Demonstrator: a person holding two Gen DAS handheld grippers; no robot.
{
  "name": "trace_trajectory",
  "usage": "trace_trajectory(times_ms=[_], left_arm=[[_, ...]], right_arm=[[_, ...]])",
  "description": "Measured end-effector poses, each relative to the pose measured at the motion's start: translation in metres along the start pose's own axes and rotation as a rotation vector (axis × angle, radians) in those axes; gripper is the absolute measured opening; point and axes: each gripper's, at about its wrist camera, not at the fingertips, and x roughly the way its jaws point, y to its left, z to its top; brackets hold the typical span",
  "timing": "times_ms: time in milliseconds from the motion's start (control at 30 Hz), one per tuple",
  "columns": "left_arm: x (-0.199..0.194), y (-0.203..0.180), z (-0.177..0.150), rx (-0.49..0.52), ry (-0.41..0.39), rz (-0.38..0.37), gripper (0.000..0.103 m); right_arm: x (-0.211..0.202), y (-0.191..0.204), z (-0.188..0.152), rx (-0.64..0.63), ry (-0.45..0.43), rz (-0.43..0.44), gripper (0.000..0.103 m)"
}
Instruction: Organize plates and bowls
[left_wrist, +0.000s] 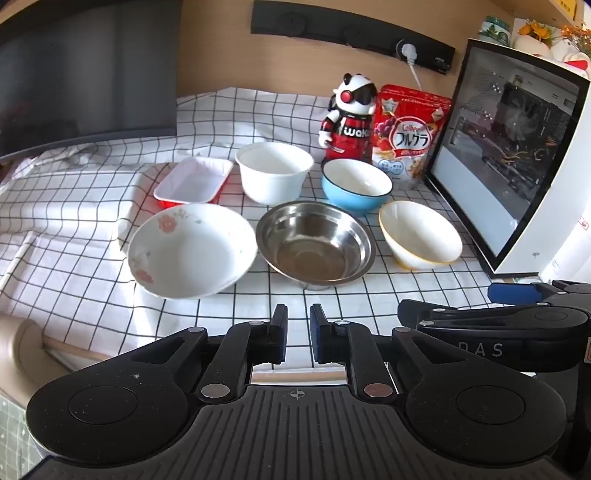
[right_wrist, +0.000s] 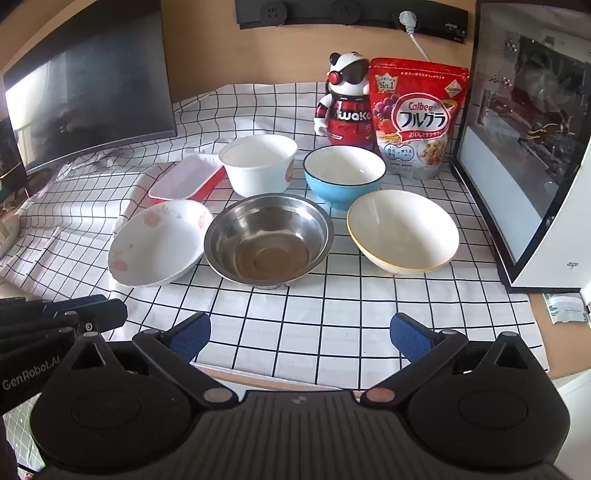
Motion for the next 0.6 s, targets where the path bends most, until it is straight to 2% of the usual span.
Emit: trace_trajectory(times_ms=[600], left_arm=[[0.006, 0.001, -0.002, 0.012, 0.020, 0.019, 0.016]], right_arm=[[0.005, 0.002, 0.001, 0.011, 0.008, -0.002, 0.103]])
